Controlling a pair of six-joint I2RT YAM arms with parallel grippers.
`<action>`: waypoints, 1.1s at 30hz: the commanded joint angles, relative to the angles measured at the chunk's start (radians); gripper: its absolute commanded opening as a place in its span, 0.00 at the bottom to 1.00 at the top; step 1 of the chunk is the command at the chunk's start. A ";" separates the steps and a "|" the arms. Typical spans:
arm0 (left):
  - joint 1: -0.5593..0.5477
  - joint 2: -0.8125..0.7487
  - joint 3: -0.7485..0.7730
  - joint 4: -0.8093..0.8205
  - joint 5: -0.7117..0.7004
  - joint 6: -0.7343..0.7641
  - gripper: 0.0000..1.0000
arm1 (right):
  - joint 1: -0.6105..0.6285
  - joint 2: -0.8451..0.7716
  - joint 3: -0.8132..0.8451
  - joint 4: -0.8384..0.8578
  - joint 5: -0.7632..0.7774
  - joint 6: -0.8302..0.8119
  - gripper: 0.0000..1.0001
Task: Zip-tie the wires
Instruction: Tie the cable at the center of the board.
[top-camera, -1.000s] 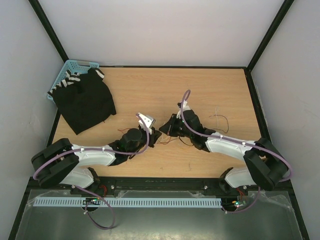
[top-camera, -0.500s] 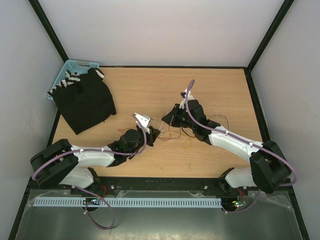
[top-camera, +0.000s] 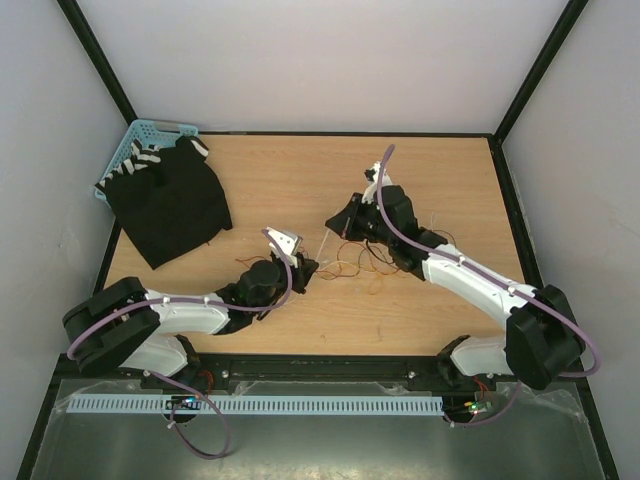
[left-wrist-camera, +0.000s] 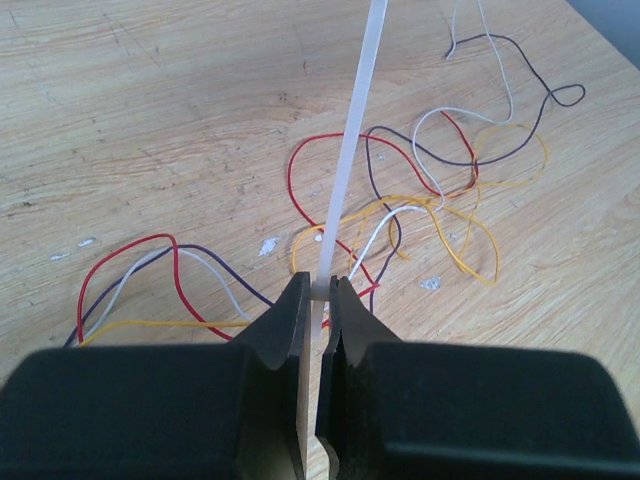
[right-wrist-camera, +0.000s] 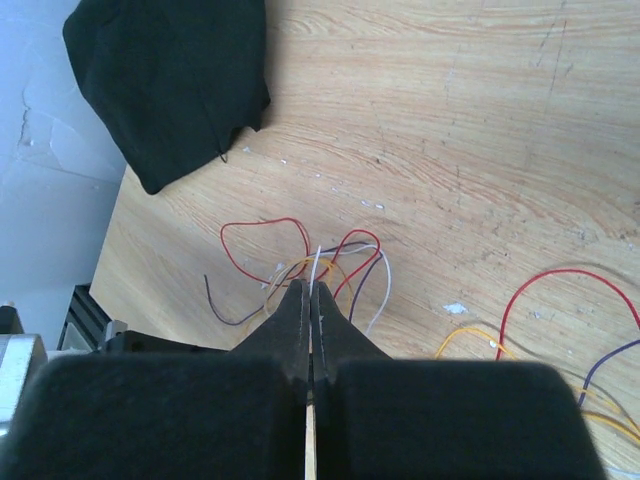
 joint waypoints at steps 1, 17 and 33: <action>-0.008 0.025 -0.035 -0.079 -0.013 -0.005 0.00 | -0.026 -0.036 0.086 0.056 0.025 -0.026 0.00; -0.010 0.049 -0.034 -0.083 -0.025 -0.011 0.00 | -0.044 -0.076 0.116 0.041 0.030 -0.039 0.00; 0.002 -0.119 0.095 -0.364 -0.068 0.036 0.00 | -0.053 -0.147 0.072 0.078 -0.160 -0.282 0.42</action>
